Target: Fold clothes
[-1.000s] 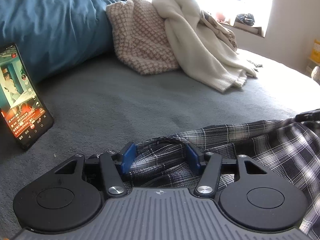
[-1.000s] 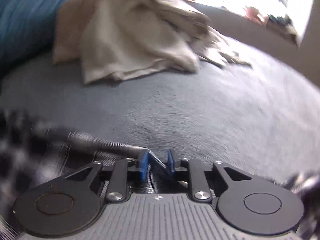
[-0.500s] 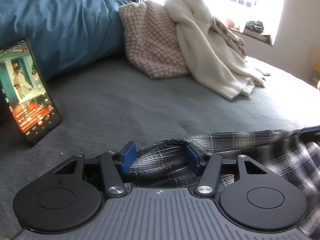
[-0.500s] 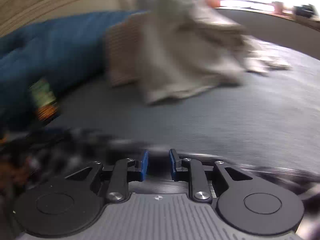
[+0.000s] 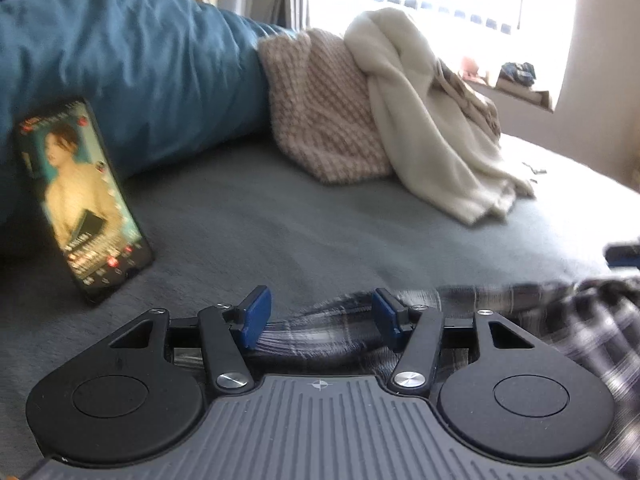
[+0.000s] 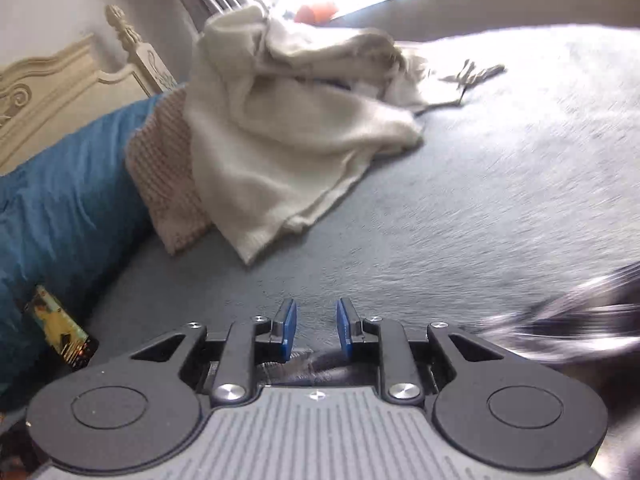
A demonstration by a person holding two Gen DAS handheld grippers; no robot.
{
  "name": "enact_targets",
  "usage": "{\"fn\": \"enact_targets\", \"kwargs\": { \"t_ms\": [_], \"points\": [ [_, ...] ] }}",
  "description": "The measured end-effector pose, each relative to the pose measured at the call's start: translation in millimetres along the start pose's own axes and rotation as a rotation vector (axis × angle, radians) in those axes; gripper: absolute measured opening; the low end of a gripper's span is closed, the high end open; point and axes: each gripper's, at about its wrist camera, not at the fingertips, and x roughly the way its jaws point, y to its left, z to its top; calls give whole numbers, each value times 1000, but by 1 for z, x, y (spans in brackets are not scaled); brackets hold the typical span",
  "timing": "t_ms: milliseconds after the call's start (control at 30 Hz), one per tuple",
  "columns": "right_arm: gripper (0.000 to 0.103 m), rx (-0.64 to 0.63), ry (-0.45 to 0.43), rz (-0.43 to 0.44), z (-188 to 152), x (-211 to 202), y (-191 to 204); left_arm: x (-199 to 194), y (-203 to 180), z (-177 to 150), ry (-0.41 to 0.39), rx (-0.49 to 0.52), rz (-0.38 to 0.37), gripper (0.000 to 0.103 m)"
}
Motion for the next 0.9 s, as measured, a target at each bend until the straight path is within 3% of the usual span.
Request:
{"fn": "enact_targets", "kwargs": {
  "t_ms": [100, 200, 333, 500, 767, 900],
  "points": [
    [24, 15, 1, -37, -5, -27, -14, -13, -2, 7, -33, -34, -3, 56],
    [24, 46, 5, -70, -12, -50, -26, -20, -17, 16, -34, -65, -78, 56],
    [24, 68, -3, -116, -21, -74, -43, -15, -57, 16, -9, 8, -193, 56],
    [24, 49, -35, -238, -20, -103, -72, 10, -111, 7, 31, 116, -254, 56],
    [24, 0, -98, -452, -8, -146, -123, 45, -126, -4, 82, 102, -177, 57],
    [25, 114, -142, -507, 31, -145, -166, 55, -121, -8, 110, 68, -150, 57]
  ]
}}
